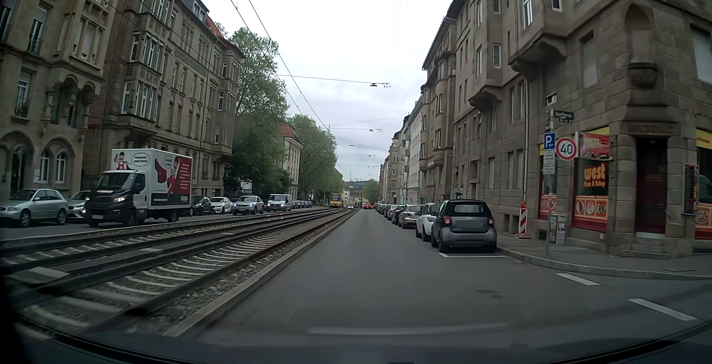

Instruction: Follow the waypoints while adhering to traffic rules and regulations

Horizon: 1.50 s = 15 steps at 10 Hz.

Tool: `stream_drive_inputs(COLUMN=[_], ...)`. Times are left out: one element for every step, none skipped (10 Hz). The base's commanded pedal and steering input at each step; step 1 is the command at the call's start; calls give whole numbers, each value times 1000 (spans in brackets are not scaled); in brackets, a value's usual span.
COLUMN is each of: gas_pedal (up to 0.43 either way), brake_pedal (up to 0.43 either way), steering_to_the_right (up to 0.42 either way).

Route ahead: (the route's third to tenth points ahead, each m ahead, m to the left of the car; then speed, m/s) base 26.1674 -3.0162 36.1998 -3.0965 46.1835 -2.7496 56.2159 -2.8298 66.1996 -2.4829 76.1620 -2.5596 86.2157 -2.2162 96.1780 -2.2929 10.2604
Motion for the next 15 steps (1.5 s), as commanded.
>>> stream_drive_inputs(gas_pedal=[20,20,20,20,20,20,20,20,20,20,20,20,20,20,20], brake_pedal=[0,0,0,0,0,0,0,0,0,0,0,0,0,0,0], steering_to_the_right=[-3,-3,-3,-3,-3,-3,-3,-3,-2,-1,0,0,0,0,0])
